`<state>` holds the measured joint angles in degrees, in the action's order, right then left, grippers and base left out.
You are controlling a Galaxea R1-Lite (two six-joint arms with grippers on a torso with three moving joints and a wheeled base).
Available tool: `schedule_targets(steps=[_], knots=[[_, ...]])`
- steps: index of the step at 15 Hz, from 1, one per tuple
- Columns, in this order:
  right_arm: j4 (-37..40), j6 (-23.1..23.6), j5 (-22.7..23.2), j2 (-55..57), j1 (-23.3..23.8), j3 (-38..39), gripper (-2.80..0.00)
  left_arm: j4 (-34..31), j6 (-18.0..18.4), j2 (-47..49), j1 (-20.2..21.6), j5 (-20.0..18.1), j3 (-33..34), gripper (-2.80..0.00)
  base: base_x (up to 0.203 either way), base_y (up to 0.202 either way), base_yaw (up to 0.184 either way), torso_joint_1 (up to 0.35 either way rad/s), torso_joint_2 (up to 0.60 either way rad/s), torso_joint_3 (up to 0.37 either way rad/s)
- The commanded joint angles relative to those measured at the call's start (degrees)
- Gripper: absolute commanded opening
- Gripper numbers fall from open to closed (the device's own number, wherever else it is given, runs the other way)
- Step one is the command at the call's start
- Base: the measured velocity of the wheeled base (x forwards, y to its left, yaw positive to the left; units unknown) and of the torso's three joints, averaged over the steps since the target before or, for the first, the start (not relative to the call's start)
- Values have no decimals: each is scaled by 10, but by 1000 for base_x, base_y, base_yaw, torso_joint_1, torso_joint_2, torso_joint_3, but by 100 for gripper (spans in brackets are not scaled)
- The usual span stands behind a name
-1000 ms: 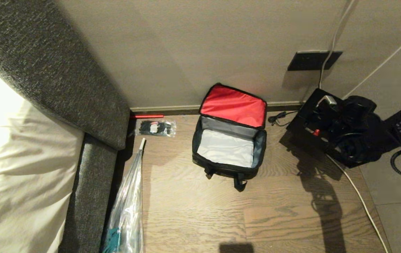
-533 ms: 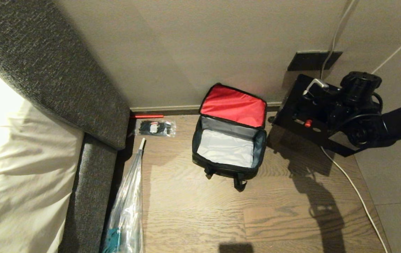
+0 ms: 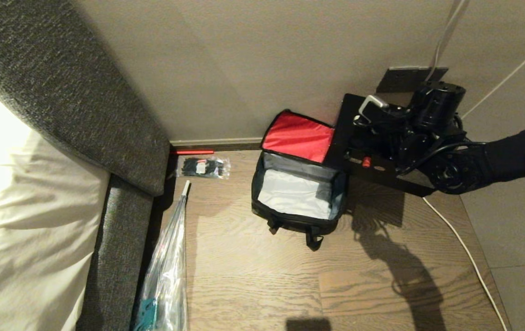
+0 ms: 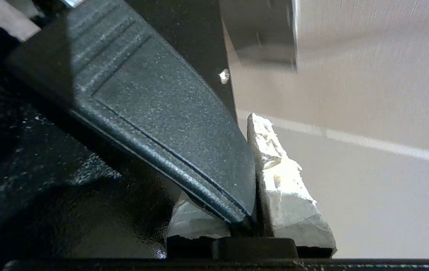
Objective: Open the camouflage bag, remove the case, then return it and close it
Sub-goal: Place the black box back
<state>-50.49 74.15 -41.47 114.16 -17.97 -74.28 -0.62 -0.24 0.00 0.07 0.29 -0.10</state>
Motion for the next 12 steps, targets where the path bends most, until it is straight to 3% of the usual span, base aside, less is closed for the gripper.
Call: schedule_targets(steps=[1,6,12], knots=[[-6,0,-1,11,-48,-1,-280,0,0,-1,0,1,0,-280,0,0,0,0,0,0],[-3,-46,0,95,-102,-45,-280,0,0,-1,0,1,0,-280,0,0,0,0,0,0],[36,-73,13,164,-120,-119,-280,0,0,-1,0,1,0,-280,0,0,0,0,0,0]])
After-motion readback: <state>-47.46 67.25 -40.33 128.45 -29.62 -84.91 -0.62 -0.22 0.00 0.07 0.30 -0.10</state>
